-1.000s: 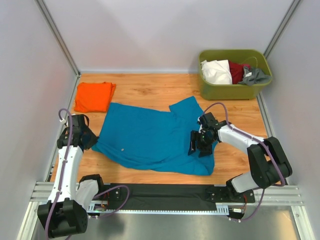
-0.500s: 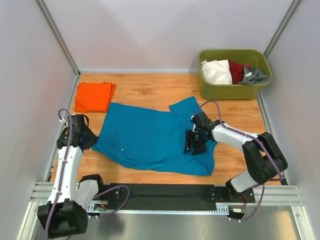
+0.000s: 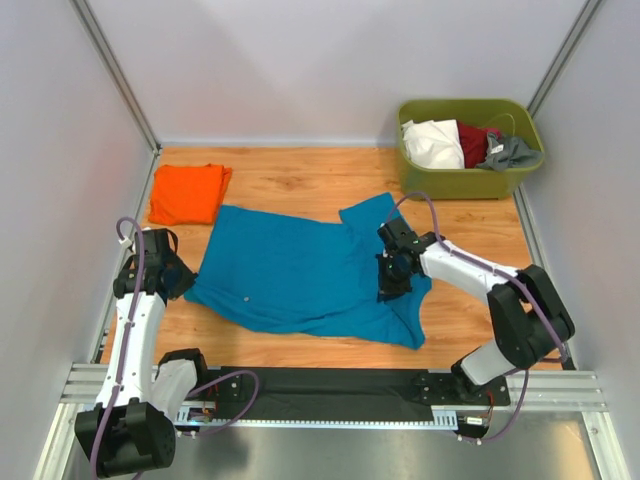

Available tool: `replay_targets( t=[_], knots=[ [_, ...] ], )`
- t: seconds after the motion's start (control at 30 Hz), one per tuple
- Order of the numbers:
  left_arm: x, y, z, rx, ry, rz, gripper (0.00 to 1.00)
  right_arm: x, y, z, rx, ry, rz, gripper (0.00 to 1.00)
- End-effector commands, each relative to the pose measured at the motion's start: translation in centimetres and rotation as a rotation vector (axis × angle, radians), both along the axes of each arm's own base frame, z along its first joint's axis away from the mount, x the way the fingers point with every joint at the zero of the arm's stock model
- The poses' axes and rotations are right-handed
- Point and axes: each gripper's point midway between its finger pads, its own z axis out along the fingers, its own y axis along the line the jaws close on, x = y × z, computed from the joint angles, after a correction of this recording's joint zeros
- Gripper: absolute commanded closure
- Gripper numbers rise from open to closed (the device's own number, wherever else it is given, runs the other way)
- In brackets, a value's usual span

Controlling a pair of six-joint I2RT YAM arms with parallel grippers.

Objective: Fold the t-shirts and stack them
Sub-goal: Flatten the tshirt out

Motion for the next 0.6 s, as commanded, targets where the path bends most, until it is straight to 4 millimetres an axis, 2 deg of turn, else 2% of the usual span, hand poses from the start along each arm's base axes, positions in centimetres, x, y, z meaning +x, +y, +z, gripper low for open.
replay_targets(
  t=[0.0,0.07,0.1,0.13,0.2,0.23,0.3,0.33,0.37,0.4,0.43,0.47,0.5,0.57],
  knots=[
    [0.8,0.1,1.4,0.015,-0.046,-0.015,1.00,2.4,-2.6,2.9,-0.116,-0.138,-0.060,1.00],
    [1.1,0.2,1.8,0.018,-0.054,-0.016,1.00,3.9,-4.3,4.3,-0.134,-0.180,-0.121,1.00],
    [1.4,0.2,2.2,0.019,-0.067,-0.021,1.00,4.7,-4.5,5.3,-0.113,-0.204,-0.141,1.00],
    [1.6,0.1,2.4,0.018,-0.070,-0.027,1.00,6.4,-5.0,6.8,-0.086,-0.250,-0.175,1.00],
    [2.3,-0.1,3.0,0.011,-0.091,-0.044,1.00,8.0,-3.7,9.6,0.019,-0.321,-0.157,1.00],
    [2.6,-0.2,3.2,0.010,-0.101,-0.054,1.00,9.4,-2.4,11.8,0.088,-0.405,-0.111,1.00],
    [2.9,-0.2,3.3,0.005,-0.105,-0.056,1.00,10.2,-1.9,13.7,0.130,-0.482,-0.098,1.00],
    [2.9,-0.2,3.2,0.007,-0.104,-0.055,1.00,10.2,-1.9,13.2,0.129,-0.492,-0.099,0.99],
    [3.0,-0.1,3.2,0.010,-0.107,-0.054,1.00,10.0,-2.2,12.5,0.116,-0.479,-0.094,0.94],
    [2.9,-0.1,2.7,0.008,-0.096,-0.051,1.00,9.6,-2.5,10.8,0.090,-0.434,-0.095,0.88],
    [3.0,-0.1,2.6,0.007,-0.098,-0.050,1.00,8.4,-2.9,9.1,0.062,-0.369,-0.091,0.76],
    [3.0,-0.2,2.5,0.002,-0.094,-0.052,1.00,7.3,-3.2,7.3,0.040,-0.299,-0.093,0.58],
    [3.0,-0.3,2.2,-0.003,-0.088,-0.057,1.00,6.4,-3.3,5.8,0.023,-0.232,-0.092,0.50],
    [3.0,-0.4,1.8,-0.013,-0.080,-0.059,1.00,4.5,-3.3,4.6,0.032,-0.146,-0.087,0.35]
  ],
)
